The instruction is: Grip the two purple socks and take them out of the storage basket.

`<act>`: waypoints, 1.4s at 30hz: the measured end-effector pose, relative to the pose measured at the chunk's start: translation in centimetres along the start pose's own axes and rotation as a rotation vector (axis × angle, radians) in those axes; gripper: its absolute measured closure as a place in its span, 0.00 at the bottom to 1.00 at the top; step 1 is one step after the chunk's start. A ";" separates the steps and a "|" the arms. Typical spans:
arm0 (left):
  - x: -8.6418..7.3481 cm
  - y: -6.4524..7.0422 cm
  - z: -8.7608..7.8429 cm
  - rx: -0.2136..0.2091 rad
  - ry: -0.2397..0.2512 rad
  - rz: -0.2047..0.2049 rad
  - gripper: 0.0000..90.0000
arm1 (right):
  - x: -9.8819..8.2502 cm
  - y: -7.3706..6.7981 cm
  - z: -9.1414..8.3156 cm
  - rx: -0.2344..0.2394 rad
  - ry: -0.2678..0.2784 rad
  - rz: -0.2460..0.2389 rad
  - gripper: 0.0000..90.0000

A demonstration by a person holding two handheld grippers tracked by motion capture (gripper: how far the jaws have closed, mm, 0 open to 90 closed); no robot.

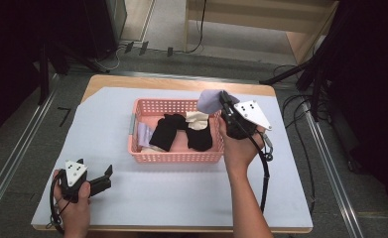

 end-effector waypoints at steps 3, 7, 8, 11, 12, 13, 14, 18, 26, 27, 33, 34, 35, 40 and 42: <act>0.0 0.0 0.0 0.000 0.000 0.000 0.08 | 0.3 1.0 -0.5 -0.024 0.009 -0.009 0.99; 0.0 0.0 0.0 0.000 0.001 0.000 0.08 | 0.5 2.4 -1.2 -0.062 0.008 -0.003 0.99; 0.0 0.0 0.0 0.000 0.001 0.001 0.08 | 0.4 2.9 -1.5 -0.072 0.006 -0.006 0.99; 0.0 0.0 0.0 -0.001 -0.001 0.003 0.08 | 0.0 3.8 -1.9 -0.090 -0.004 -0.009 0.99; 0.0 0.0 0.0 0.001 0.001 0.000 0.08 | -0.7 4.8 -2.5 -0.109 -0.019 -0.018 0.99; 0.0 0.0 0.0 0.002 0.002 -0.002 0.08 | -1.0 5.1 -2.8 -0.117 -0.028 -0.014 0.99; 0.0 0.0 0.0 0.001 0.000 0.000 0.08 | -1.4 5.6 -3.1 -0.130 -0.035 -0.016 0.99; 0.0 0.1 0.0 0.002 0.001 0.001 0.08 | -3.1 7.3 -4.2 -0.172 -0.077 -0.009 0.99; 0.0 0.1 0.0 0.001 -0.001 0.005 0.08 | -6.3 9.0 -5.8 -0.218 -0.191 0.006 0.86; 0.0 0.1 0.0 0.003 -0.006 0.006 0.08 | -6.3 8.9 -5.8 -0.207 -0.200 0.013 0.80; 0.0 0.1 0.0 0.003 -0.006 0.006 0.08 | -5.7 6.3 -5.0 -0.145 -0.213 0.034 0.70; 0.0 0.1 0.0 0.002 -0.006 0.006 0.08 | -5.6 5.0 -4.4 -0.112 -0.221 0.037 0.70; 0.0 0.1 0.0 0.002 -0.005 0.007 0.08 | -5.6 5.0 -4.4 -0.112 -0.221 0.037 0.70; 0.0 0.1 0.0 0.001 -0.004 0.003 0.08 | -5.6 -0.5 -2.1 0.014 -0.255 0.016 0.68; 0.0 0.0 -0.1 -0.001 -0.004 0.003 0.08 | -5.6 -2.3 -1.4 0.046 -0.271 0.035 0.68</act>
Point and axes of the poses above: each handheld gripper's, and its own axes: z roughly forward along the jaws, x roughly out of its top, y roughly to its right, the point moved 3 cm from there along z, roughly forward along the jaws, and after that the axes turned 14 degrees about y, right-handed, at the moved point
